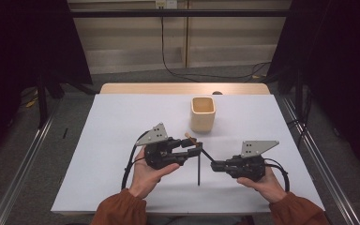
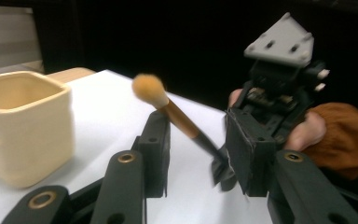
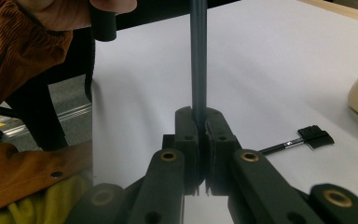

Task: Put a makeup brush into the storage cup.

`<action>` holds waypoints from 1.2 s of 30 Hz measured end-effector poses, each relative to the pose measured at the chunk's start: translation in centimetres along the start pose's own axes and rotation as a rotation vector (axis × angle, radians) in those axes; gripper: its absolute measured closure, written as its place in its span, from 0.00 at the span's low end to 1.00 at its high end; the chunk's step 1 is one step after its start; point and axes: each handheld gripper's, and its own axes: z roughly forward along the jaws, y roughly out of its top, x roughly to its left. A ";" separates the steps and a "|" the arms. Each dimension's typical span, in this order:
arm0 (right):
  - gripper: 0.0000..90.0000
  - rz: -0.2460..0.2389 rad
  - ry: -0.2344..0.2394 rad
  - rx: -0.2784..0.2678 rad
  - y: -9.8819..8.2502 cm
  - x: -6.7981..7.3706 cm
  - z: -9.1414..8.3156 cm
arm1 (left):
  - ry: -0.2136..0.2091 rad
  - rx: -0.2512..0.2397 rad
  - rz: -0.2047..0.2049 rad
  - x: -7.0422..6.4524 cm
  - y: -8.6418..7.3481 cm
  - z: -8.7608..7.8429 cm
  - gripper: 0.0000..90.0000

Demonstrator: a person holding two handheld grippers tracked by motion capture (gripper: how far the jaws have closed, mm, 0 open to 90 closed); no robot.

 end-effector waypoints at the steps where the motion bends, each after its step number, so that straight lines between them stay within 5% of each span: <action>1: 0.96 -0.001 0.003 -0.001 0.0 0.0 0.0 | -0.008 -0.004 0.003 0.0 0.0 0.0 0.72; 13: 0.96 -0.015 0.010 0.009 -0.1 0.2 0.2 | -0.047 -0.012 -0.060 0.2 0.2 0.3 0.87; 28: 0.92 -0.011 -0.002 -0.004 0.0 0.1 0.1 | -0.088 -0.014 -0.032 -0.9 0.9 0.5 0.93; 36: 0.76 -0.002 0.017 -0.024 0.0 0.1 -0.1 | -0.073 -0.014 -0.037 -0.6 1.0 0.0 0.93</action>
